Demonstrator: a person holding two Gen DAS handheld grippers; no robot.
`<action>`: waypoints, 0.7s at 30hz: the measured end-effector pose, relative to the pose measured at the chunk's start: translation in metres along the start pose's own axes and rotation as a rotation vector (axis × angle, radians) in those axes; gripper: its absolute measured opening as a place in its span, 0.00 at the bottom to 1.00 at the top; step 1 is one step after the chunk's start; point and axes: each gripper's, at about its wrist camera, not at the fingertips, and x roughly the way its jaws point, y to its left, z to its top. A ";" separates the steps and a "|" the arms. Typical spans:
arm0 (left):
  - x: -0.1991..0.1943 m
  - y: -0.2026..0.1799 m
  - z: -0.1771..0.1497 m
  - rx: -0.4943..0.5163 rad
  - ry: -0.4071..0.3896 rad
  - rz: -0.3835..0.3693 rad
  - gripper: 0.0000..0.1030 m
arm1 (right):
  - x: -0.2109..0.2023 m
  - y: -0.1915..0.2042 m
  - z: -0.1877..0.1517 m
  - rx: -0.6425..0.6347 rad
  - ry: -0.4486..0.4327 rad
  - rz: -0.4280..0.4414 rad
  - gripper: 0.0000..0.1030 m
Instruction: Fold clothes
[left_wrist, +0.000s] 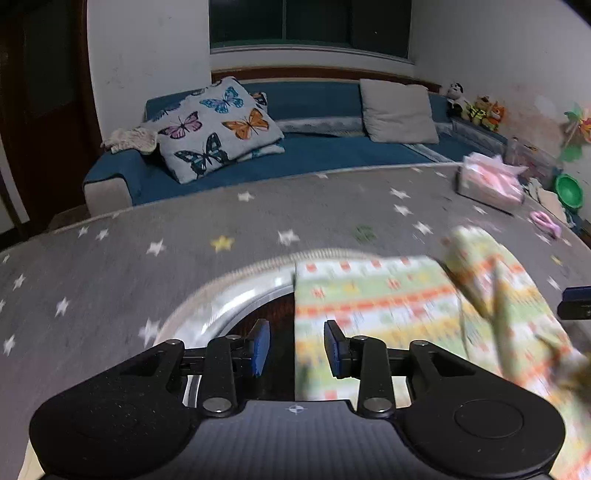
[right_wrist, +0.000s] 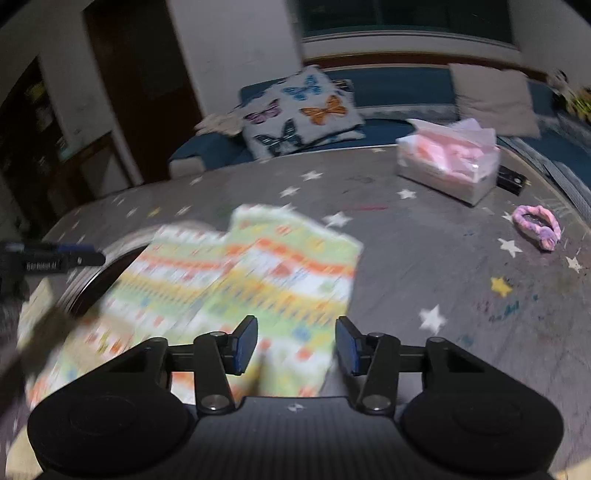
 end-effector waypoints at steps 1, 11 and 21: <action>0.008 0.000 0.003 -0.001 -0.001 0.008 0.35 | 0.006 -0.005 0.005 0.016 -0.004 -0.007 0.42; 0.058 0.001 0.010 -0.037 0.041 0.002 0.35 | 0.061 -0.037 0.030 0.153 -0.022 -0.040 0.34; 0.060 -0.004 0.009 0.002 -0.021 0.039 0.02 | 0.071 -0.021 0.037 0.109 -0.044 -0.064 0.03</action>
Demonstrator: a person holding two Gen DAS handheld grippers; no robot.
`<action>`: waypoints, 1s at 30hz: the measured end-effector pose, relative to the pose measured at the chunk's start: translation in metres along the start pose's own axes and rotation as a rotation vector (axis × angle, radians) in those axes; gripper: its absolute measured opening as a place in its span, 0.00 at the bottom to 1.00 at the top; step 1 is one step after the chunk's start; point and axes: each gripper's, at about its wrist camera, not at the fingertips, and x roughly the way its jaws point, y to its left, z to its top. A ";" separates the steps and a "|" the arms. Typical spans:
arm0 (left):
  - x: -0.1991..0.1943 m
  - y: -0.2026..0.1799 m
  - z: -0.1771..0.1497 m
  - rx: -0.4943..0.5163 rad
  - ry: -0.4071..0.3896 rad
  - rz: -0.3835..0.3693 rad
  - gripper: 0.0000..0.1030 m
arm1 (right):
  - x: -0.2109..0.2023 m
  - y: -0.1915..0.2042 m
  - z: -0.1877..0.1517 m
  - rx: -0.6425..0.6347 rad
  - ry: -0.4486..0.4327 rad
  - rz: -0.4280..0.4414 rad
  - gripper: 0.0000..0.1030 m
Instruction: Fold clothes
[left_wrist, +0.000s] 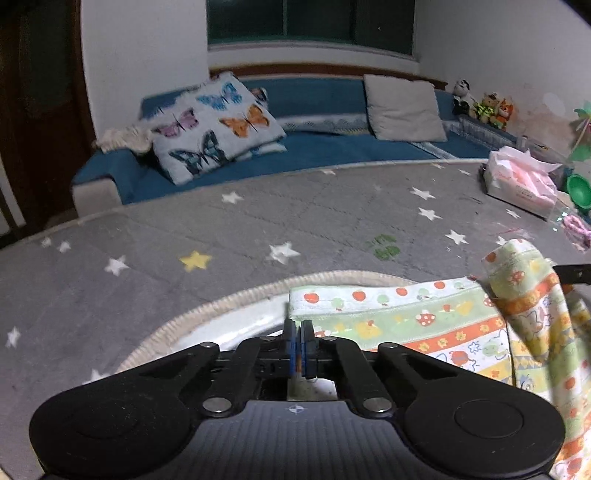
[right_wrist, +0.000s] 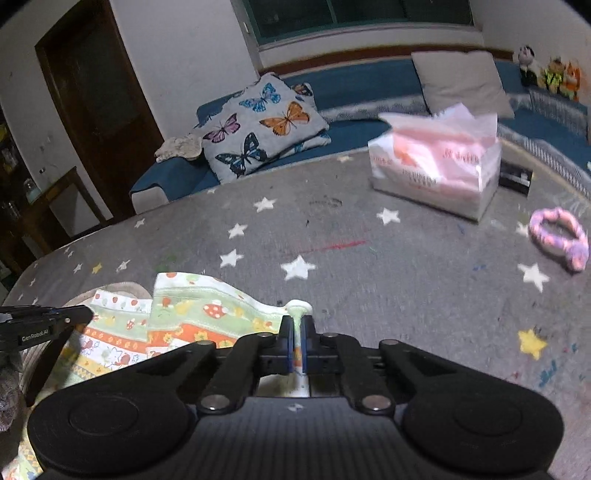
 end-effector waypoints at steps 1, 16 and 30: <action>-0.003 0.002 0.000 0.001 -0.014 0.019 0.02 | -0.002 0.002 0.002 -0.008 -0.011 -0.011 0.02; 0.000 0.046 0.000 -0.044 -0.007 0.120 0.06 | 0.036 0.034 0.023 -0.116 -0.028 -0.117 0.10; 0.014 0.041 0.013 0.003 -0.016 0.146 0.35 | 0.051 0.112 0.001 -0.378 0.060 0.079 0.37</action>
